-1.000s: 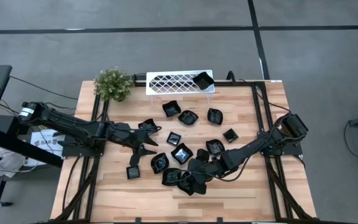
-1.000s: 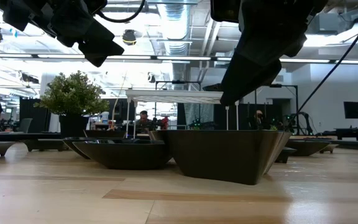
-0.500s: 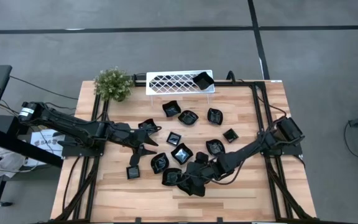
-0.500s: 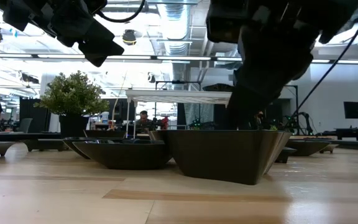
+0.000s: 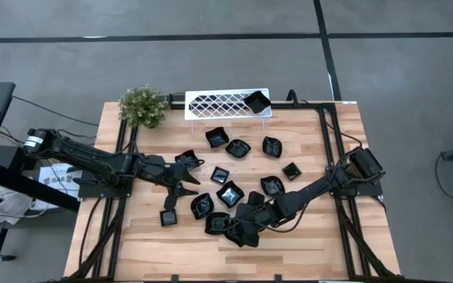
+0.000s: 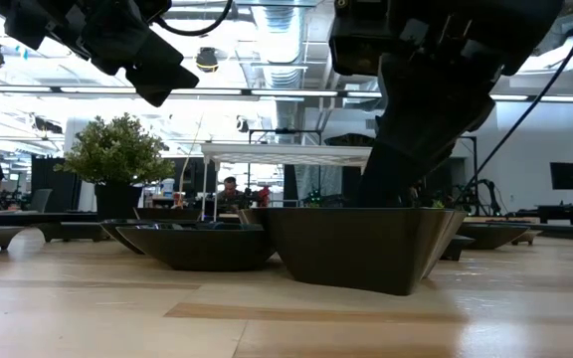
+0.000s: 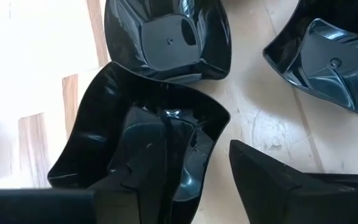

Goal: Pick & Place Mini shaped plates
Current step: Stack the black distorted square plate on top of the black distorted square plate on the shelf

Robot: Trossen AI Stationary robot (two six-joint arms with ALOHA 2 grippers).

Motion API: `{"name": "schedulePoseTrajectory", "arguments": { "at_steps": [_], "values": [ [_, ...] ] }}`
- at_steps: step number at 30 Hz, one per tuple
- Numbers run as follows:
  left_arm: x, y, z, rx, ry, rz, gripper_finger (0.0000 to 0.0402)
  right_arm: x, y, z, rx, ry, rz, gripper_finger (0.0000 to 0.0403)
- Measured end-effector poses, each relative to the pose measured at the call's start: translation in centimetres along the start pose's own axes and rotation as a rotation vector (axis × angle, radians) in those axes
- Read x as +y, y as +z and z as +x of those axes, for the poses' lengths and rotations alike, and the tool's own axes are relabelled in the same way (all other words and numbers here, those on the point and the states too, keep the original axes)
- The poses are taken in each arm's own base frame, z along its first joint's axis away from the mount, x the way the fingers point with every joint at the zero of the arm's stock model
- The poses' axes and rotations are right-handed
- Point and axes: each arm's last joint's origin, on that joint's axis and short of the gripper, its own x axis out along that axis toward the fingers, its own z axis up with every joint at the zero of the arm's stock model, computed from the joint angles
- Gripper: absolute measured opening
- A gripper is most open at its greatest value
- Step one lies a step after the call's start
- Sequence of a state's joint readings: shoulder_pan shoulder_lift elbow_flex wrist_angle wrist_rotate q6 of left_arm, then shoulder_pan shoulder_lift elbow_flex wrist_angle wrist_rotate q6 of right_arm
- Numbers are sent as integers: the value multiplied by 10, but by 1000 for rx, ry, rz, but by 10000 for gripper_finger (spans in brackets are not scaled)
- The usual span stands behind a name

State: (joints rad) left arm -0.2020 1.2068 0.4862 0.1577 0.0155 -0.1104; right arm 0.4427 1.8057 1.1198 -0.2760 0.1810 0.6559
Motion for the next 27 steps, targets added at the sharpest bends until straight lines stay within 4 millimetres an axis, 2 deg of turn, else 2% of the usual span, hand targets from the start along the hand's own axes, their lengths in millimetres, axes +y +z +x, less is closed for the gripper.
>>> {"name": "schedulePoseTrajectory", "arguments": {
  "at_steps": [13, 19, 27],
  "values": [
    [0, 0, 0, -1, 0, 0, 172, 1, 0, 0, 2, 5, -1, 166],
    [0, 1, 0, -6, -1, 0, 172, 2, -3, 10, 41, 51, 2, 164],
    [0, 1, 0, -7, -1, 0, 172, 1, -2, 9, 45, 58, 5, 155]
  ]
}}
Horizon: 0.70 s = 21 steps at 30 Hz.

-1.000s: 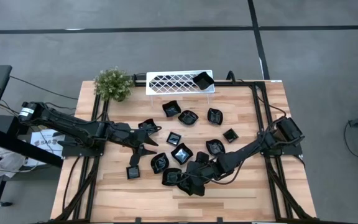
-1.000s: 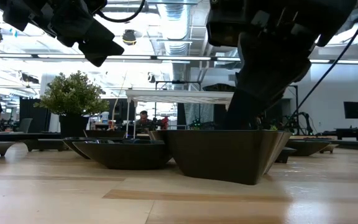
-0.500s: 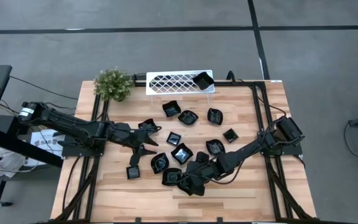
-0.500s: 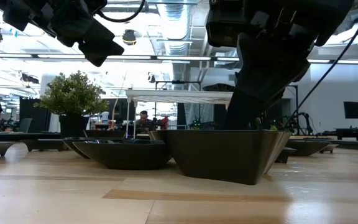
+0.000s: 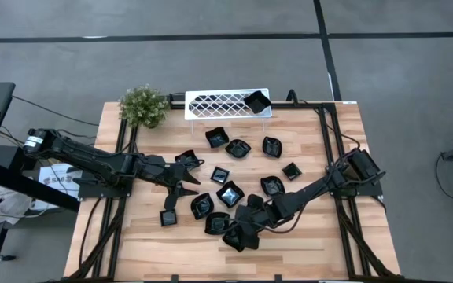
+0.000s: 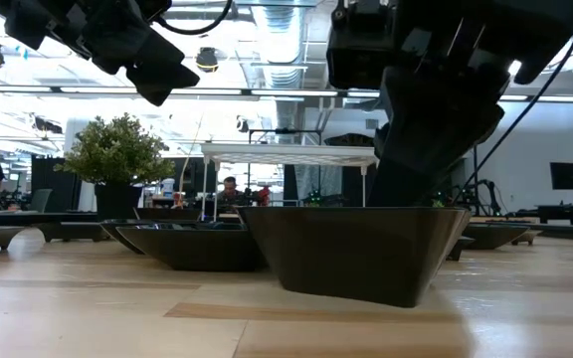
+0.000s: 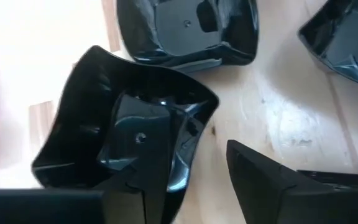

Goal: Pick & Place Mini shaped plates
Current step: Stack the black distorted square plate on top of the black distorted square plate on the shelf

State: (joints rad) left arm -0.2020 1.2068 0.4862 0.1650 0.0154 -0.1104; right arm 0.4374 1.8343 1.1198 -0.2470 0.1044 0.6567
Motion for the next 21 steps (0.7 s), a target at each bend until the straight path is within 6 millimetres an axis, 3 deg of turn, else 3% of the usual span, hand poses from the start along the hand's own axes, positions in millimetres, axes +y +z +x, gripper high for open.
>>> {"name": "schedulePoseTrajectory", "arguments": {
  "at_steps": [8, 21],
  "values": [
    [0, 0, 0, 0, 0, 0, 172, -1, 0, 0, 0, -4, 5, 130],
    [0, 0, 0, 0, 0, 0, 172, 0, 0, 0, 17, 18, 4, 32]
  ]
}}
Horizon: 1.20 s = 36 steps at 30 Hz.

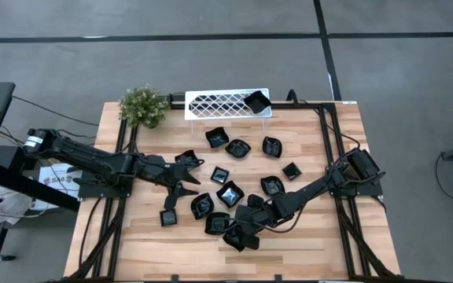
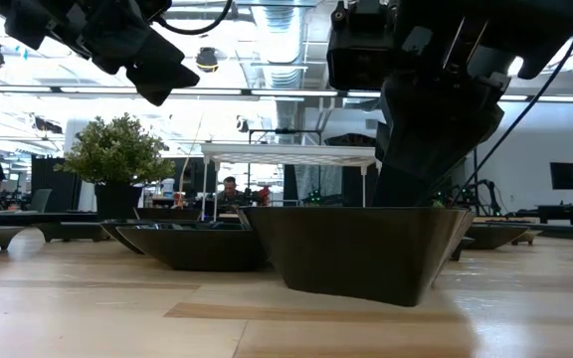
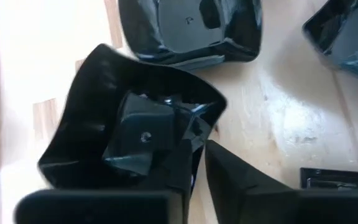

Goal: Pick & Place Mini shaped plates
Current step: Stack the black distorted square plate on top of the black distorted square plate on the shelf

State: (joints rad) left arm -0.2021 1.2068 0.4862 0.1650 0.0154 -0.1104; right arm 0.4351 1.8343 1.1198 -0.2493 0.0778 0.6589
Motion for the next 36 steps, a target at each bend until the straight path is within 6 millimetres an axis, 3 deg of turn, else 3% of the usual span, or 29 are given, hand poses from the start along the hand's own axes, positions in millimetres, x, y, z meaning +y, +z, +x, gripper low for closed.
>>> {"name": "schedulePoseTrajectory", "arguments": {
  "at_steps": [4, 11, 17, 26, 30, 36],
  "values": [
    [0, 0, 0, 0, 0, 0, 172, 0, 0, 0, -1, 4, -2, 5],
    [0, 0, 0, 0, 0, 0, 172, 0, 0, -2, 1, 3, -11, 8],
    [0, 0, 0, 0, 0, 0, 172, 3, 7, -22, -40, 32, -37, 5],
    [0, 0, 0, 0, 0, 0, 172, -9, 30, -84, -180, 25, -57, 3],
    [0, 0, 0, -1, 0, 0, 172, -30, 43, -118, -273, -44, -25, 1],
    [0, 1, 0, -12, -1, 0, 172, -78, 64, -172, -448, -179, 63, 1]
  ]
}}
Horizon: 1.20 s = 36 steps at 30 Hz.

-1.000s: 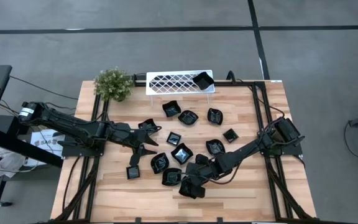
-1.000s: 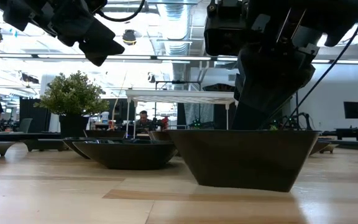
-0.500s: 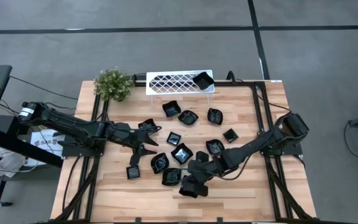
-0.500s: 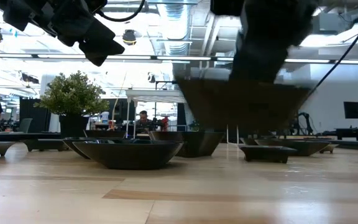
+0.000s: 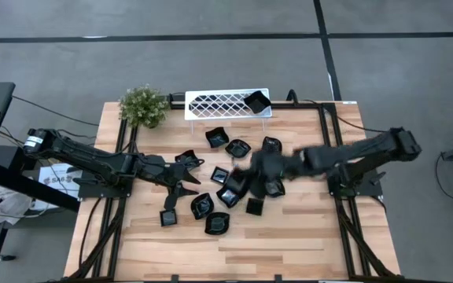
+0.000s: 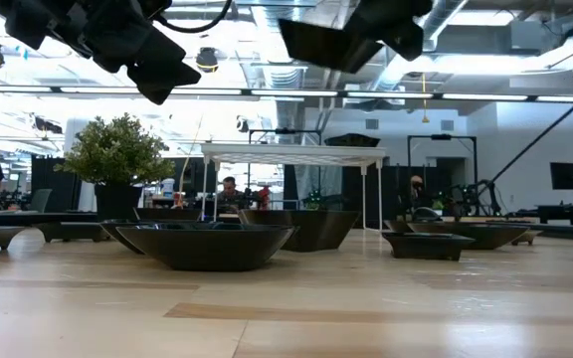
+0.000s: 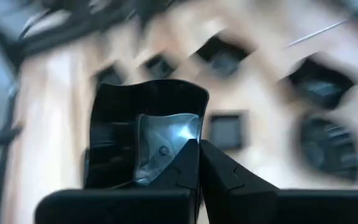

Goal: Pick & Place Mini shaped plates
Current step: Stack the black distorted square plate on top of the black distorted square plate on the shelf

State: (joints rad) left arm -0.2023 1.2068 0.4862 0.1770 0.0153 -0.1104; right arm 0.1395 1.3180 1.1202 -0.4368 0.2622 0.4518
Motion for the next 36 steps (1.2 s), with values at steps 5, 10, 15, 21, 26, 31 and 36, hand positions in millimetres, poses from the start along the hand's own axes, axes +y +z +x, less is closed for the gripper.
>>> {"name": "schedulePoseTrajectory", "arguments": {
  "at_steps": [5, 10, 15, 21, 26, 31, 36],
  "values": [
    [0, 0, 0, -4, -1, 0, 172, -58, 34, -26, -129, -125, 83, 1],
    [0, 1, 0, -13, -1, 0, 172, -111, 65, -51, -159, -172, 122, 1],
    [0, 1, 0, -15, -1, 0, 172, -154, 93, -60, -134, -211, 113, 1],
    [0, 1, 0, -15, -1, 1, 172, -200, 114, -56, 6, -258, 147, 1],
    [1, 2, -1, -19, 2, 26, 172, -226, 117, -32, 75, -270, 199, 1],
    [2, 6, -2, -57, 60, 107, 172, -241, 116, -13, 117, -246, 228, 1],
    [3, 13, -10, -114, 84, 124, 172, -248, 117, -12, 148, -257, 217, 1]
  ]
}}
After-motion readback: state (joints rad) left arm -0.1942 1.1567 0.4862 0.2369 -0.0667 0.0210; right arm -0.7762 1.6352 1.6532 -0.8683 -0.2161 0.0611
